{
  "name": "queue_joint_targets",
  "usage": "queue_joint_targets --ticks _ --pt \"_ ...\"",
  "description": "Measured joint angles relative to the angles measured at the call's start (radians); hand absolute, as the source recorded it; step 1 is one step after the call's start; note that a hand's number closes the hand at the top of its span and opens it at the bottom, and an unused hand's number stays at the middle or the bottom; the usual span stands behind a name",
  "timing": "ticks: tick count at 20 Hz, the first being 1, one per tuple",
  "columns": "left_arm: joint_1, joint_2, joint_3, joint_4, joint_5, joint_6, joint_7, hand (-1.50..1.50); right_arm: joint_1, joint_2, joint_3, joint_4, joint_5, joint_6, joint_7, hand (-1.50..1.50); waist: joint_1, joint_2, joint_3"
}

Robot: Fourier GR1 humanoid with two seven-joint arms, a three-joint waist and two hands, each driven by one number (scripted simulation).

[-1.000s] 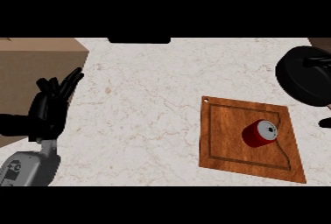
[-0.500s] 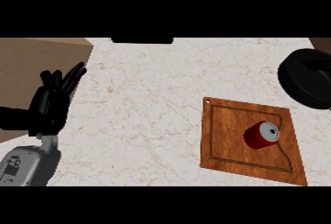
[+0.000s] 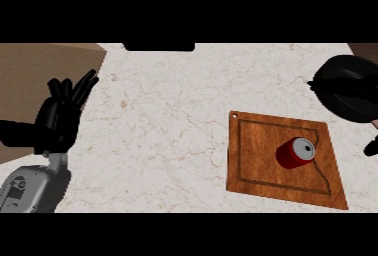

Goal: Pick the can from the cutting board and place it in the pot

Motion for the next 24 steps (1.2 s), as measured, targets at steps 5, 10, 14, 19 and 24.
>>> queue_joint_targets --ticks 5,10,14,19,24 --pt "0.0 -0.002 0.016 -0.004 0.004 -0.023 0.003 0.0 0.004 0.045 0.042 0.022 0.05 0.012 0.031 -1.5 -0.005 -0.002 0.0" --pt "0.0 -0.006 0.026 -0.017 -0.005 -0.032 0.026 0.0 0.028 0.088 0.06 0.014 0.093 0.004 0.033 -1.5 -0.009 -0.003 0.001" --pt "-0.024 -0.019 0.032 -0.005 -0.016 -0.04 0.031 0.0 0.038 0.125 0.053 0.009 0.113 -0.012 0.021 -1.5 -0.012 -0.004 0.001" --pt "0.01 -0.026 0.047 -0.039 -0.029 -0.038 0.05 0.0 0.071 0.167 0.038 -0.011 0.15 -0.037 0.01 -1.5 -0.011 -0.004 0.0" --pt "0.013 -0.038 0.067 -0.011 -0.032 -0.079 0.015 0.0 0.095 0.206 0.027 -0.028 0.222 -0.038 0.054 -1.5 -0.014 -0.005 0.001"
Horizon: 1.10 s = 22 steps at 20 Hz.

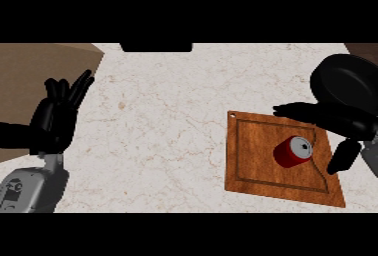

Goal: Pick the can from the cutting board and place it in the pot

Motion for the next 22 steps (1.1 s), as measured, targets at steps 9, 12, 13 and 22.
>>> queue_joint_targets --ticks 9,12,13,22 --pt "-0.012 -0.03 0.016 0.0 -0.038 -0.004 0.02 0.0 0.016 0.112 -0.025 0.072 0.131 -0.028 -0.025 -1.5 0.001 0.001 0.0" --pt "-0.013 -0.042 0.019 0.008 -0.053 -0.008 0.009 0.0 0.025 0.145 -0.03 0.09 0.168 -0.04 -0.044 -1.5 0.001 0.001 0.0" --pt "-0.017 -0.052 0.018 0.016 -0.061 -0.002 0.003 0.0 0.027 0.163 -0.029 0.095 0.18 -0.043 -0.042 -1.5 0.001 0.001 0.0" --pt "-0.009 -0.065 0.034 0.003 -0.084 -0.002 0.016 0.0 0.051 0.219 -0.005 0.108 0.267 -0.121 -0.15 1.5 -0.001 -0.003 -0.008"
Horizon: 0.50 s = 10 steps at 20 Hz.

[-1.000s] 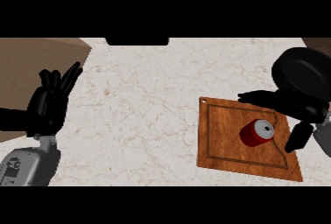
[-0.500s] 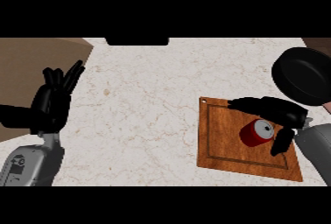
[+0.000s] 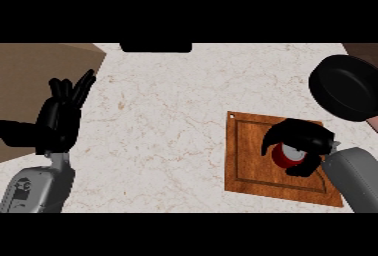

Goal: Pick the can from the cutting board and place it in the pot

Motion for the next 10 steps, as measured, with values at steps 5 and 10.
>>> queue_joint_targets --ticks 5,10 --pt "-0.005 -0.003 0.009 -0.002 -0.002 -0.015 0.005 0.0 0.023 0.013 0.0 -0.042 0.039 -0.03 -0.037 1.5 -0.001 -0.002 -0.001" --pt "-0.003 -0.011 0.02 -0.002 -0.009 -0.028 0.001 0.0 0.043 0.044 -0.032 -0.083 0.069 -0.033 -0.024 1.5 -0.001 -0.001 0.002"
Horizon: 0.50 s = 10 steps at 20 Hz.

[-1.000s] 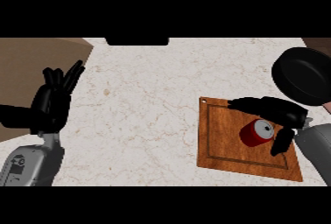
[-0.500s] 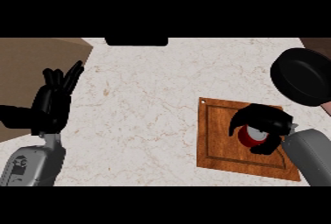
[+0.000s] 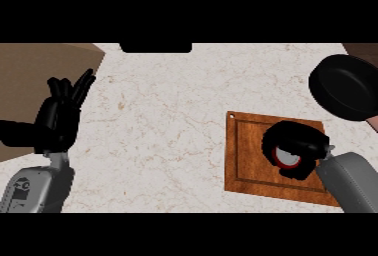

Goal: Pick the can from the cutting board and place it in the pot

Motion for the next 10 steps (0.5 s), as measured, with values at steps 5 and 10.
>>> queue_joint_targets --ticks 5,10 --pt "-0.002 -0.011 -0.011 -0.01 -0.007 0.003 -0.003 0.0 -0.107 0.091 -0.133 0.075 0.021 -0.06 0.282 1.5 0.03 0.015 0.002" --pt "-0.007 -0.015 -0.027 -0.027 -0.014 0.002 -0.009 0.0 -0.223 0.136 -0.295 0.166 0.049 -0.156 0.622 1.5 0.072 0.037 0.001"
